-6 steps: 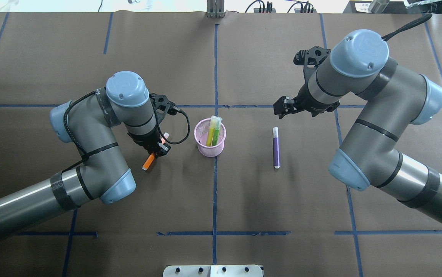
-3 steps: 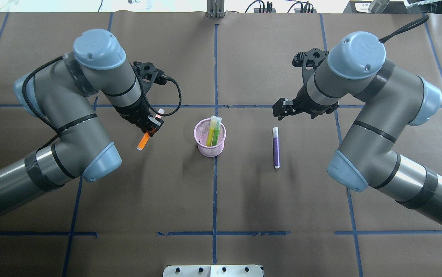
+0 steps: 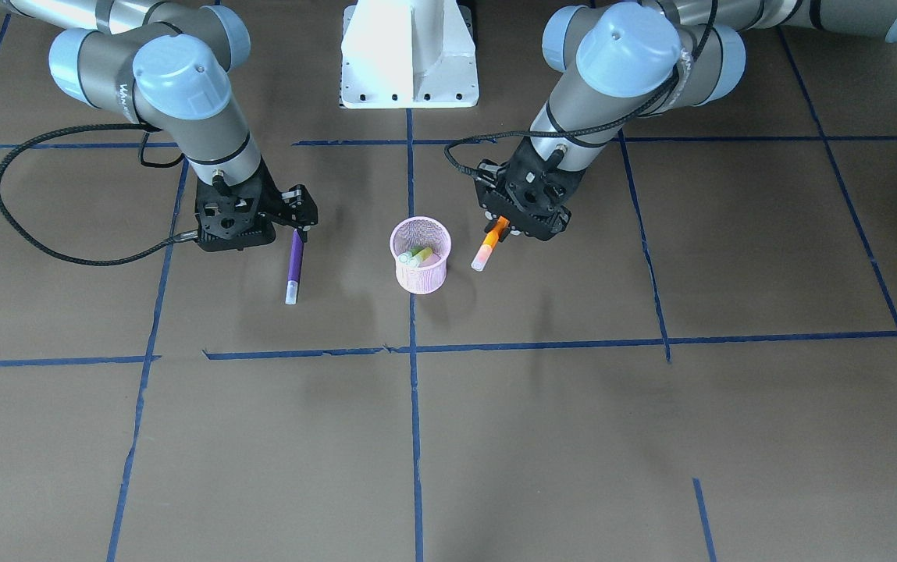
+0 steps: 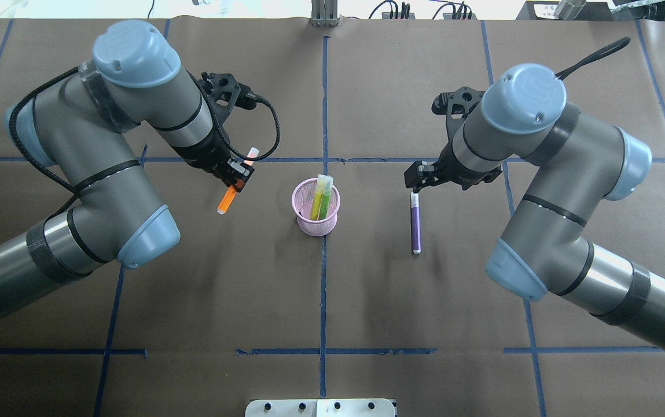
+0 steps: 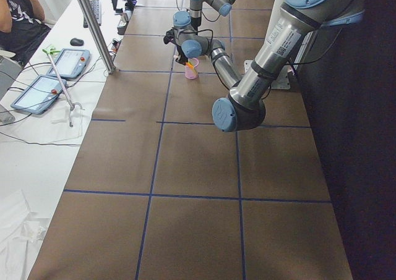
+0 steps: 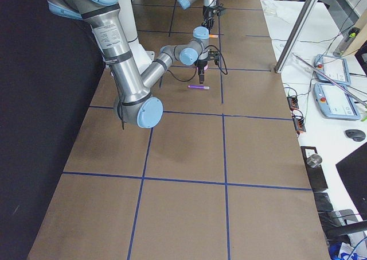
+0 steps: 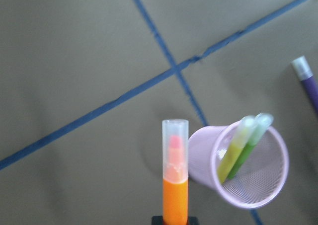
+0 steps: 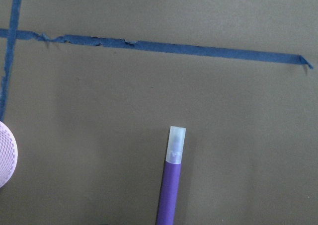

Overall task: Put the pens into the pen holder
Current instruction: 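Lift the orange highlighter with the left gripper toward the cup, then lower orange highlighter into pink cup with left gripper while right grasps purple marker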

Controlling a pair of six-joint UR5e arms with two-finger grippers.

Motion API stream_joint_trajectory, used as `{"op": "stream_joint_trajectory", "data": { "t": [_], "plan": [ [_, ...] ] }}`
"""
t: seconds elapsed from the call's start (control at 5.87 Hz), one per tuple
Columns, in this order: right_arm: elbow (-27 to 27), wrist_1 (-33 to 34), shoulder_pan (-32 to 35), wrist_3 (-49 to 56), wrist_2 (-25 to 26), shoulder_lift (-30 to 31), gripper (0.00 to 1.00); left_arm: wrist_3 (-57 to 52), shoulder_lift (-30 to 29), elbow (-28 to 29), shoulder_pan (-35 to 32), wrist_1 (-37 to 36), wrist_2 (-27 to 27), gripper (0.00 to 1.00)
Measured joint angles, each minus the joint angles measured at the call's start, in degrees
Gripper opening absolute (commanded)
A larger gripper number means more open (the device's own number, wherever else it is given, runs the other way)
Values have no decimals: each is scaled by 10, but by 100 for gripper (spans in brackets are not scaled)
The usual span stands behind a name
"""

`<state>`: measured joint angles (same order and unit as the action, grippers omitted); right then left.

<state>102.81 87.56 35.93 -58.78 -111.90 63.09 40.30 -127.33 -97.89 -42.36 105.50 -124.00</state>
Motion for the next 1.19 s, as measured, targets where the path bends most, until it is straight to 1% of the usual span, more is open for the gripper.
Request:
{"op": "stream_joint_trajectory", "data": {
  "t": [0.17,0.51,0.68,1.02,1.19],
  "plan": [
    [-4,0,-14,-12,16,-2,100,38,0,9,0,74,1,0],
    [-32,-1,-36,-37,48,-23,100,101,0,28,-1,198,2,0],
    [-40,-1,-45,-42,63,-28,100,134,-1,52,-1,273,3,0],
    [-45,0,-49,-43,68,-26,100,175,-1,113,-1,415,10,0],
    [-49,1,-48,-44,59,-24,100,181,-1,134,-1,460,11,0]
  ]
}}
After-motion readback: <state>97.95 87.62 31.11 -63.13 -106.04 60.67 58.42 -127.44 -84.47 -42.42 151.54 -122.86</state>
